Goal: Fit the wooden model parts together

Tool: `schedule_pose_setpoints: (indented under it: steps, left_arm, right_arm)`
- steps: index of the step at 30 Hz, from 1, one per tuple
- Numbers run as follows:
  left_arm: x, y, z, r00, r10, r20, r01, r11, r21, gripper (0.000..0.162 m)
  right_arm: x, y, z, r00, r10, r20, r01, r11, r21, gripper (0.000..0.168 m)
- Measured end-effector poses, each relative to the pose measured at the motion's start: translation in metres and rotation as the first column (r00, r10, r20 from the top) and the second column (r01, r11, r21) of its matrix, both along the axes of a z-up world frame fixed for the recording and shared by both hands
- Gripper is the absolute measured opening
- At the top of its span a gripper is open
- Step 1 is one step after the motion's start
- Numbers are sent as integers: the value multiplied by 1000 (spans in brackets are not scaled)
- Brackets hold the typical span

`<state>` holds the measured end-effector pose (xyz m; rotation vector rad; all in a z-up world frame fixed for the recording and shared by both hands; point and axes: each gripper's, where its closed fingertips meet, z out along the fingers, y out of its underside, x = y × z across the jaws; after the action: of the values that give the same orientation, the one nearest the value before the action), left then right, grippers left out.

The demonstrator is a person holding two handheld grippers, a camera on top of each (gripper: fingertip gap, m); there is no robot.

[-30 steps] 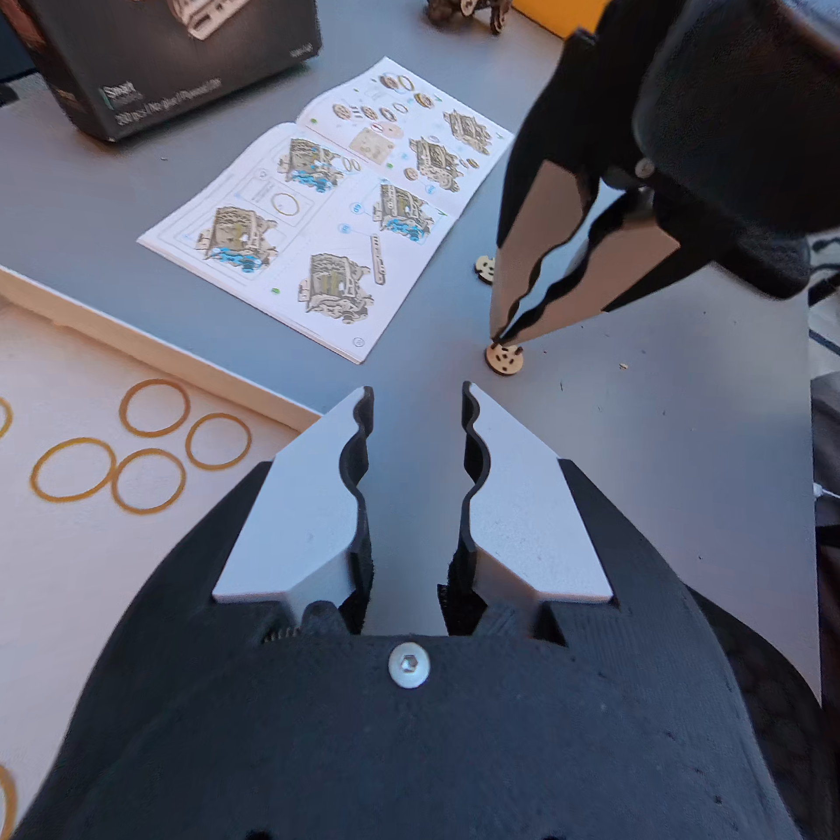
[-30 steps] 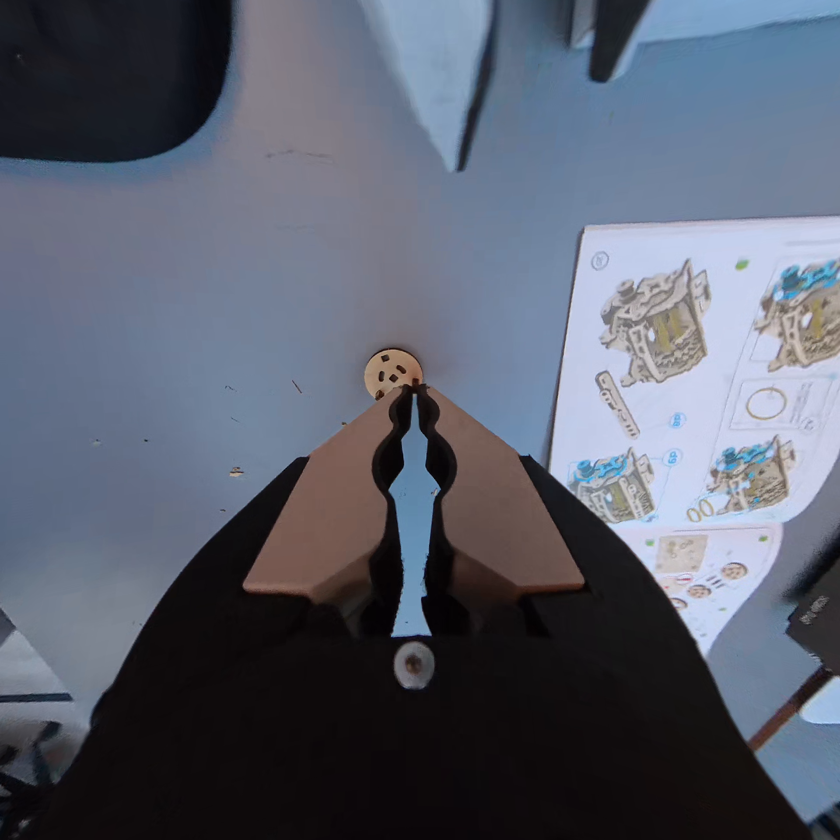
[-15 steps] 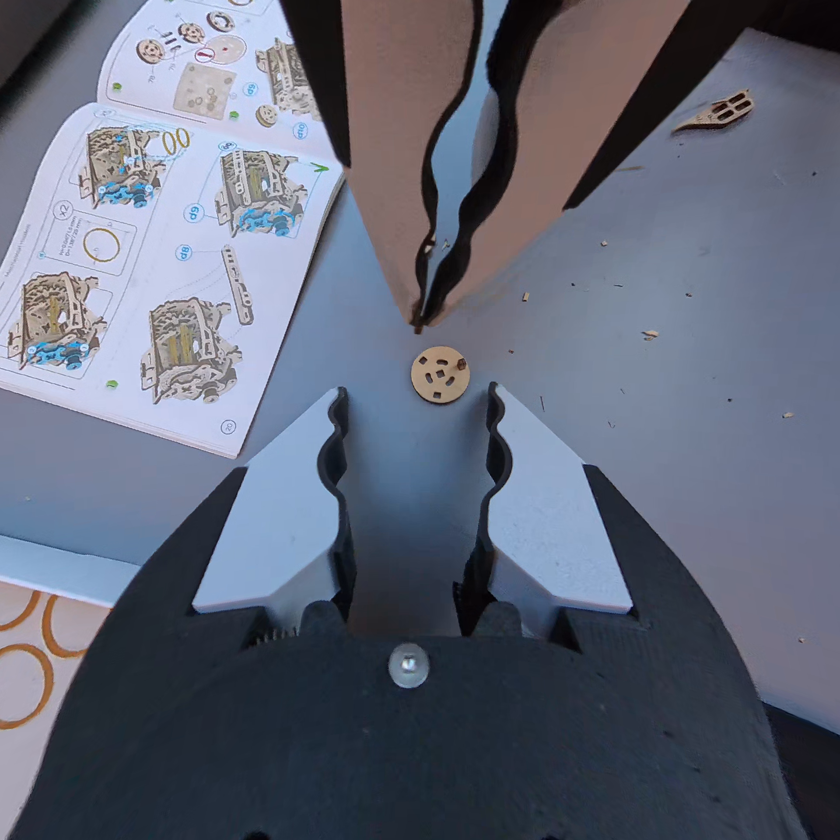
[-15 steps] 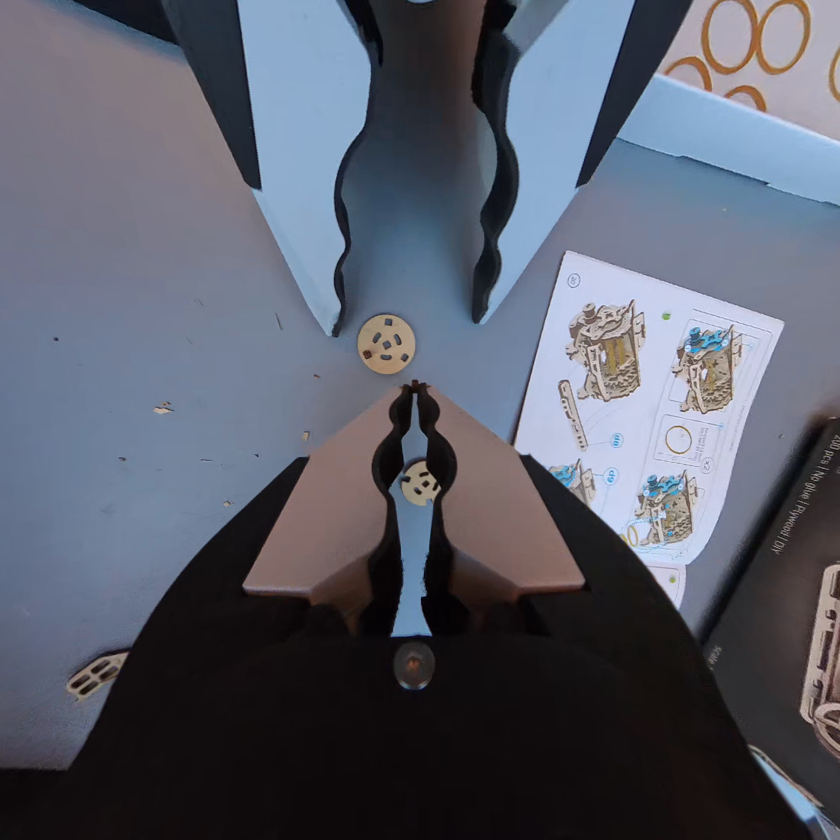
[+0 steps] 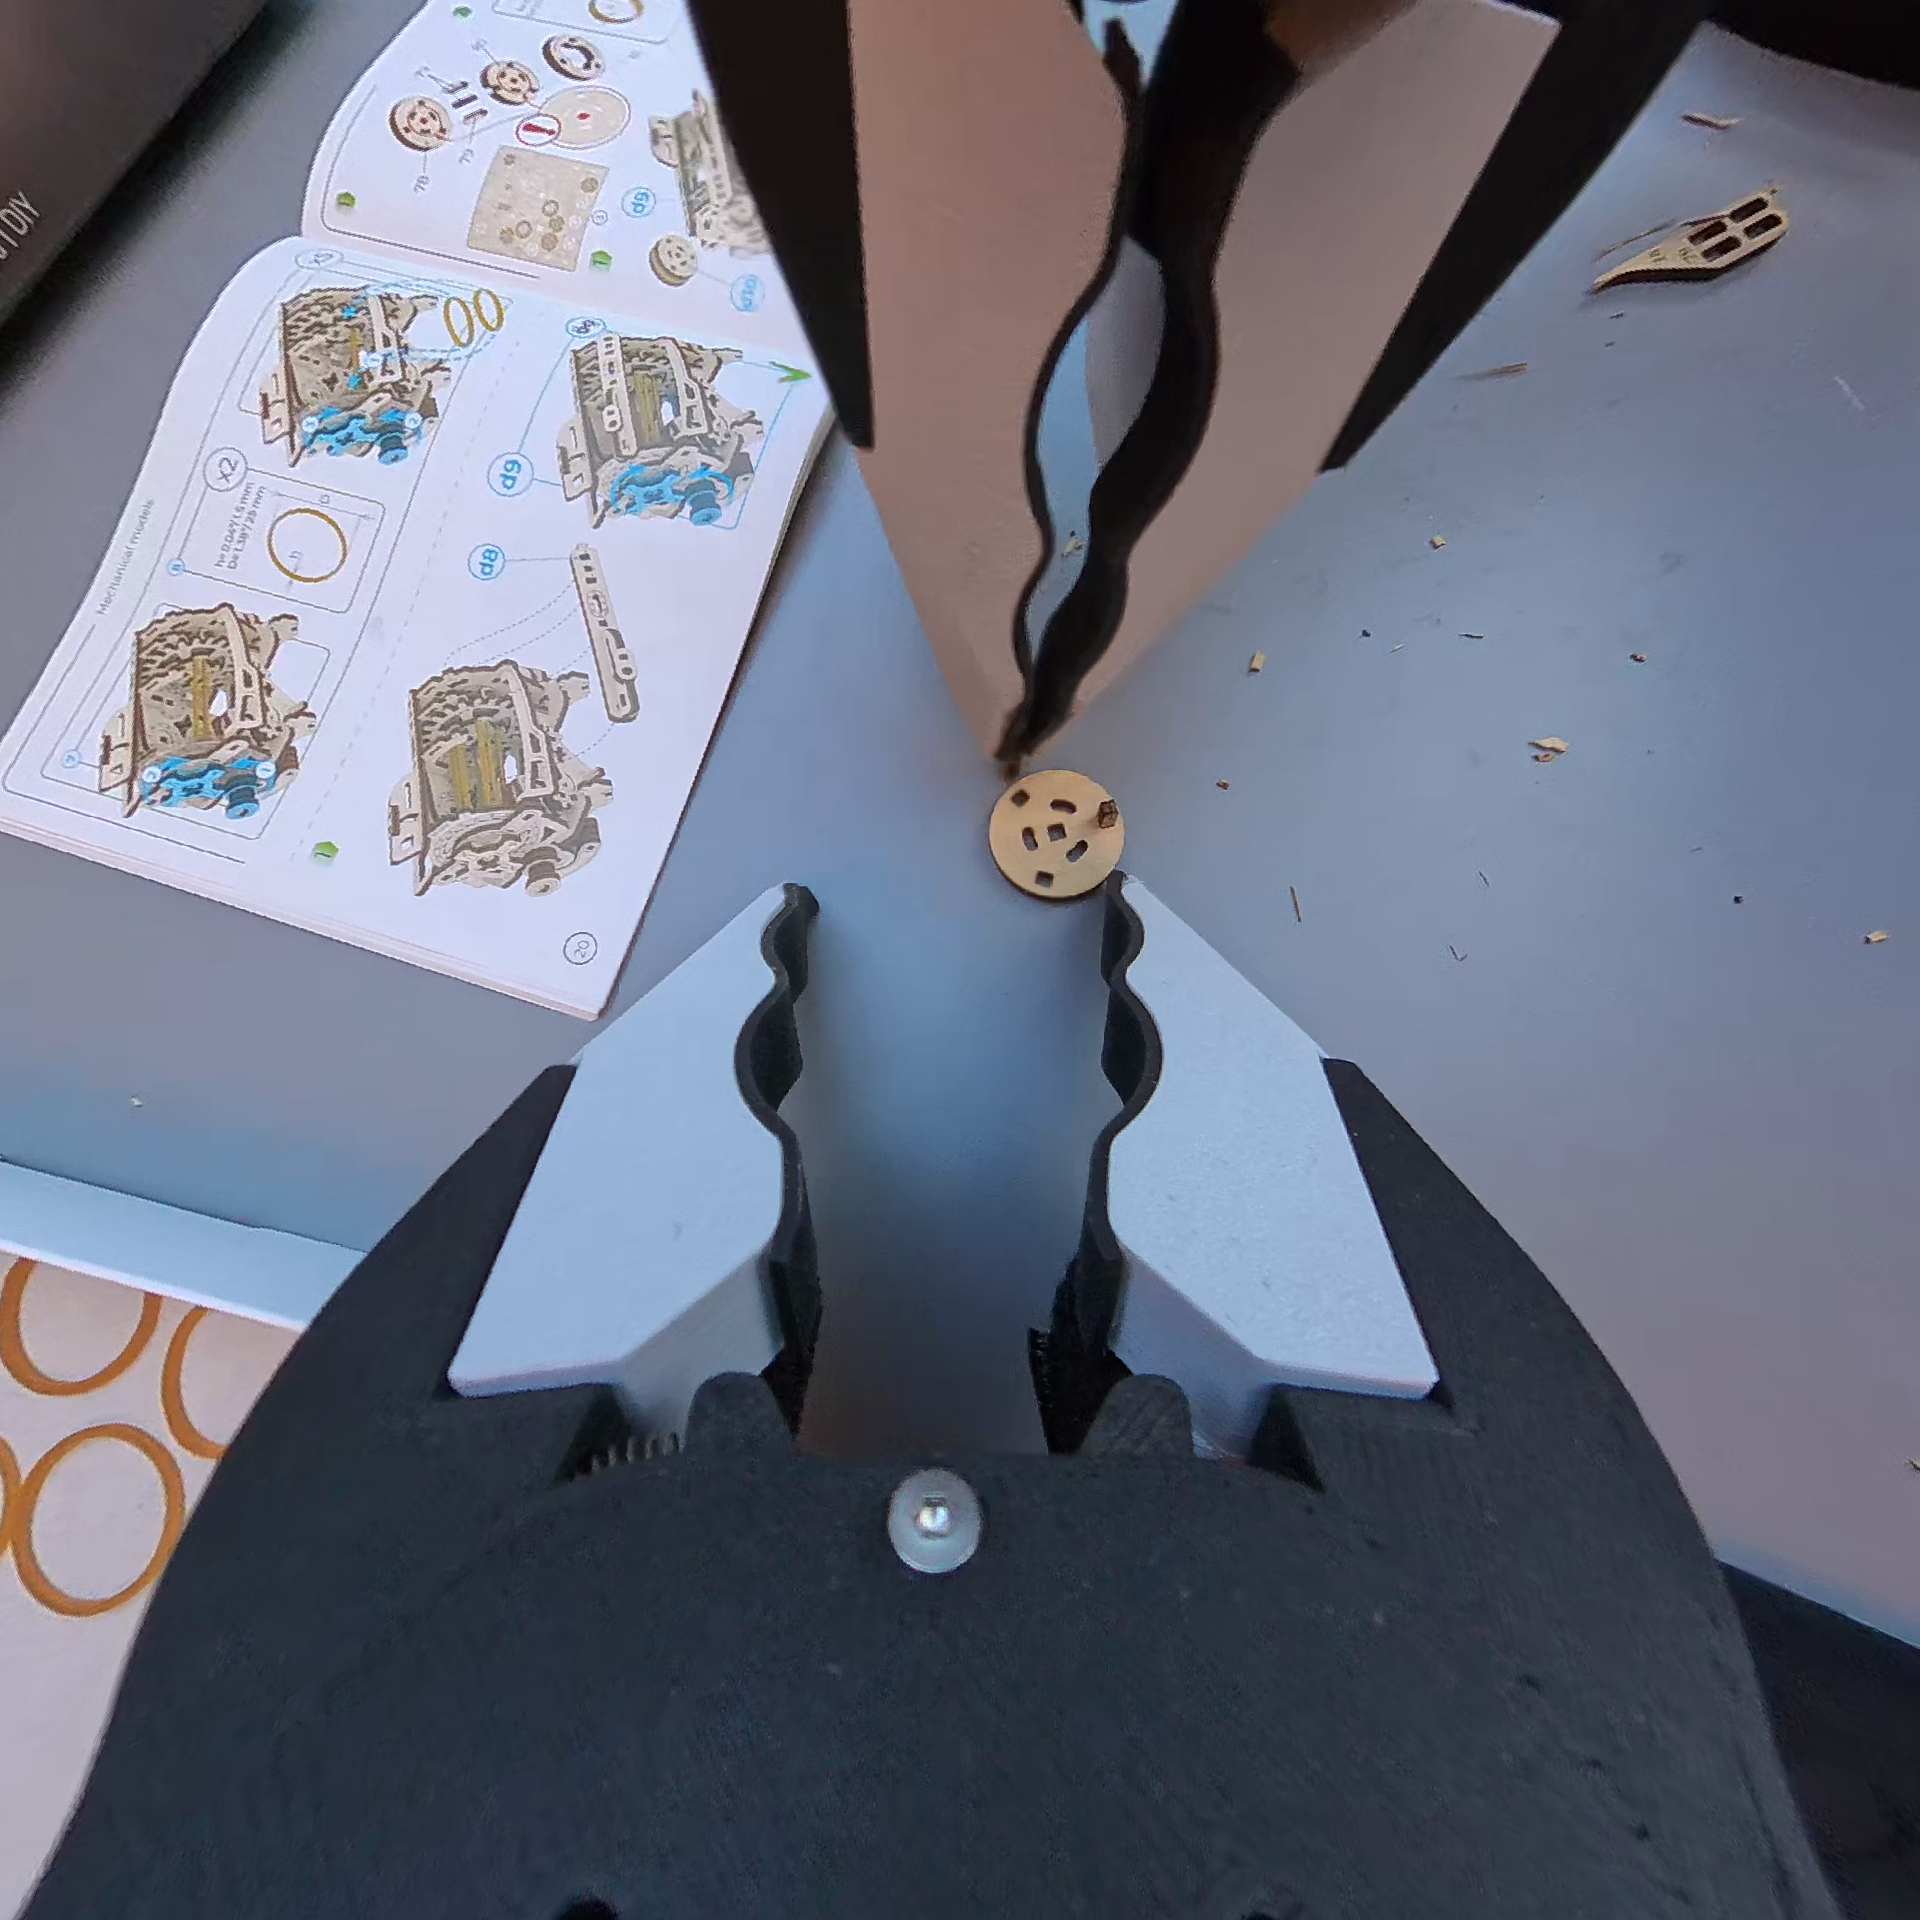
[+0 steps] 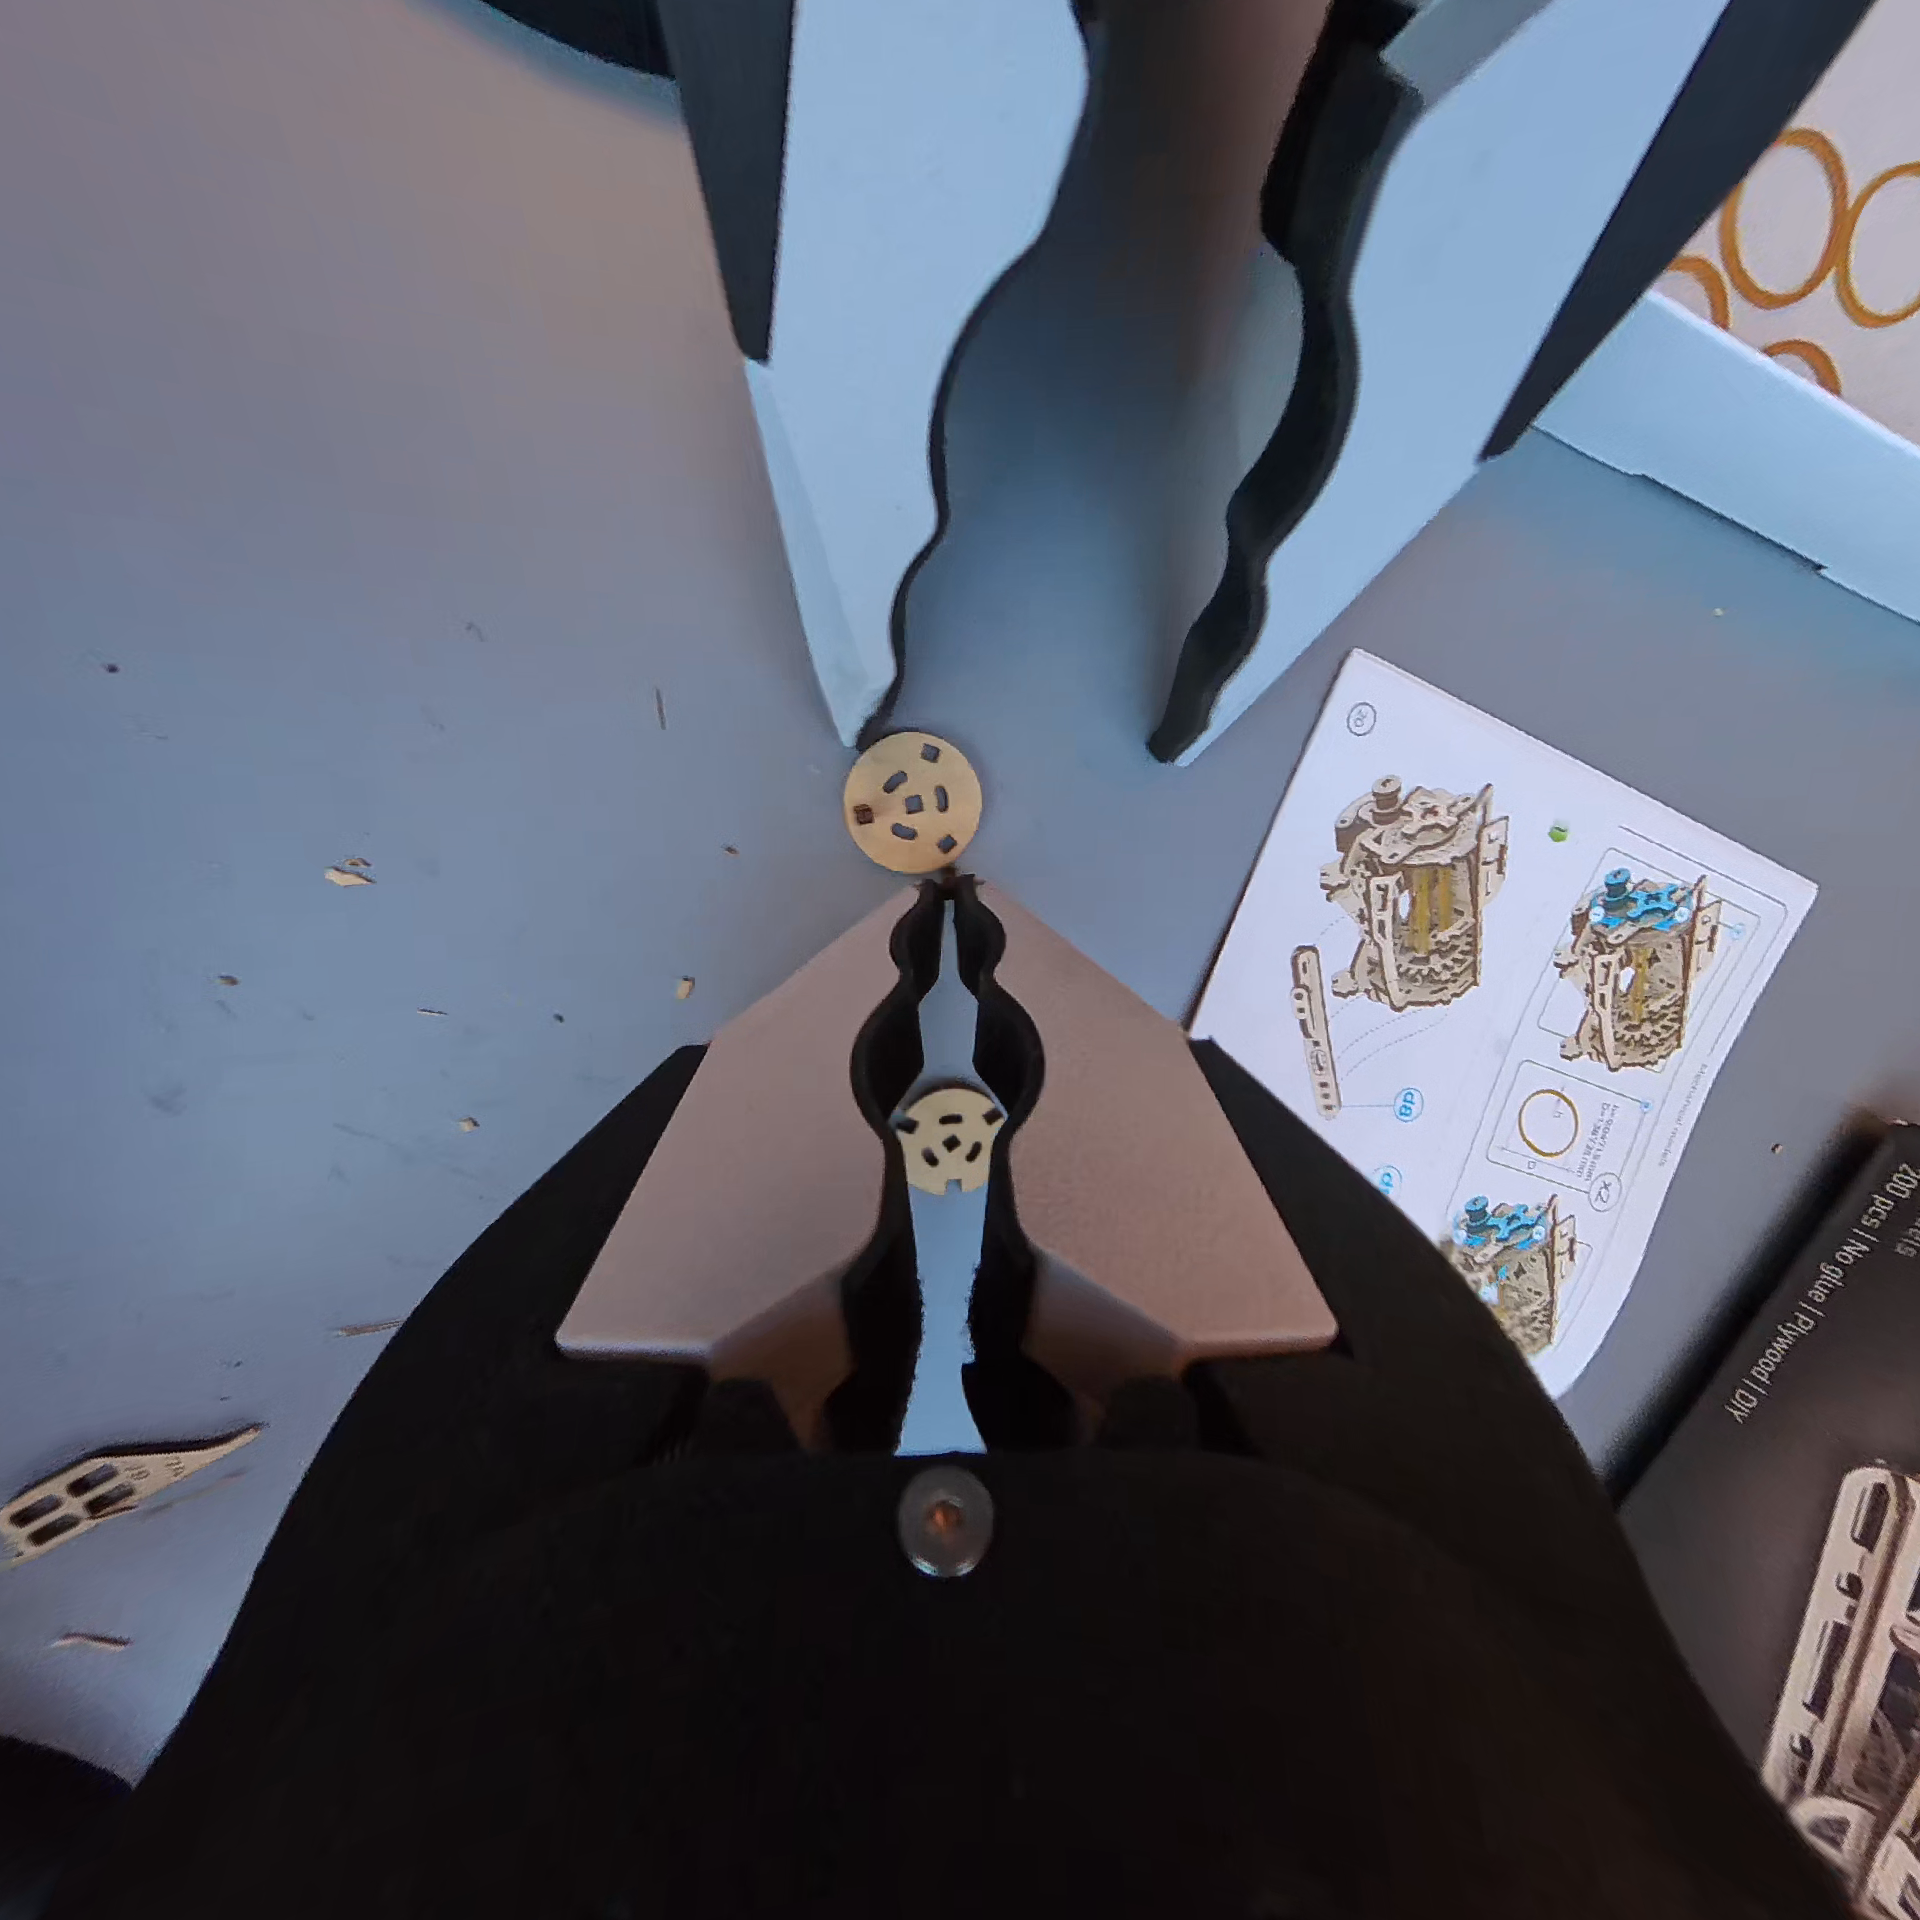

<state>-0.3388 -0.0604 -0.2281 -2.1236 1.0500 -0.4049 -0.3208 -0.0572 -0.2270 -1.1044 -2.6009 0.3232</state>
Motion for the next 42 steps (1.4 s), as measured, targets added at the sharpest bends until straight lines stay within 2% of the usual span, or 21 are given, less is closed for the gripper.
schedule_pose_setpoints:
  steps: [9,12,30,42]
  left_arm:
    - [-8,-3,1,999,-5,47,6,1000,-26,59]
    - [-9,-3,2,998,-8,59,9,1000,-25,59]
    - [-7,-2,0,1000,-16,23,16,1000,1,60]
    - [-18,-4,3,996,-13,89,16,999,-34,60]
  right_arm:
    - [0,-7,8,999,36,13,-37,999,3,1]
    - [1,-10,7,998,40,57,-40,999,5,1]
    - [1,-10,2,986,21,164,-27,999,31,1]
    - [-2,-10,2,983,9,185,-24,997,78,1]
